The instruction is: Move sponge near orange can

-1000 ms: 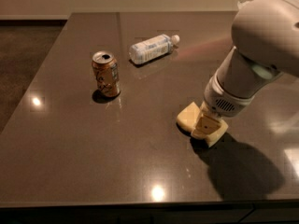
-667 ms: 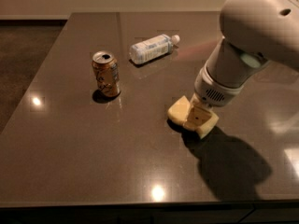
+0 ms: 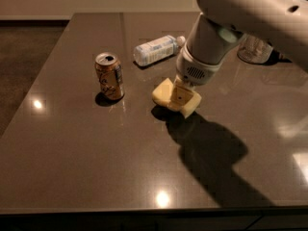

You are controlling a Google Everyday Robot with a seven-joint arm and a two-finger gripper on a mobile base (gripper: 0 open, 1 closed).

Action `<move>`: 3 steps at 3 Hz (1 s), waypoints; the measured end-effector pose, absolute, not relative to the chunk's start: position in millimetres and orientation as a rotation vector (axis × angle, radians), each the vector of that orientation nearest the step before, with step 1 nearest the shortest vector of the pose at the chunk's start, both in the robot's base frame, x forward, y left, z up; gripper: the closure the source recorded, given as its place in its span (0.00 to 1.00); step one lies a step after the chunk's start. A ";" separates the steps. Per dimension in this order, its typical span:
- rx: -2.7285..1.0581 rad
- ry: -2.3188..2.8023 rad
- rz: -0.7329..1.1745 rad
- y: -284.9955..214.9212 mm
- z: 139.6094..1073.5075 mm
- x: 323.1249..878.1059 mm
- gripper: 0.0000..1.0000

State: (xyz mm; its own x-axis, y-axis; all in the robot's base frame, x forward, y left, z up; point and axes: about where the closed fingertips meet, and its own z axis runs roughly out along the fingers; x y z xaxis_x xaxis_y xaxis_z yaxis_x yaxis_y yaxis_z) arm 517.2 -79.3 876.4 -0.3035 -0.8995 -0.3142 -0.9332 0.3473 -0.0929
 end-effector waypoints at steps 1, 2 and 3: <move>-1.665 2.271 0.162 -57.7 876.7 535.2 1.00; -1.696 2.260 0.177 -42.3 870.8 545.7 0.82; -1.733 2.235 0.215 -23.0 867.1 544.6 0.59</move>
Offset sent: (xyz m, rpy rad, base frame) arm 0.0417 0.0536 -0.0125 0.0054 0.0211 0.0843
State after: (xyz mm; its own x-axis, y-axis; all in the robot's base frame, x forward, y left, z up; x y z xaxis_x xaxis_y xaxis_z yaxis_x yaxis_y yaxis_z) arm 544.6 -23.0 867.1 -0.2242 -0.9179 -0.3275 -0.9635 0.2592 -0.0667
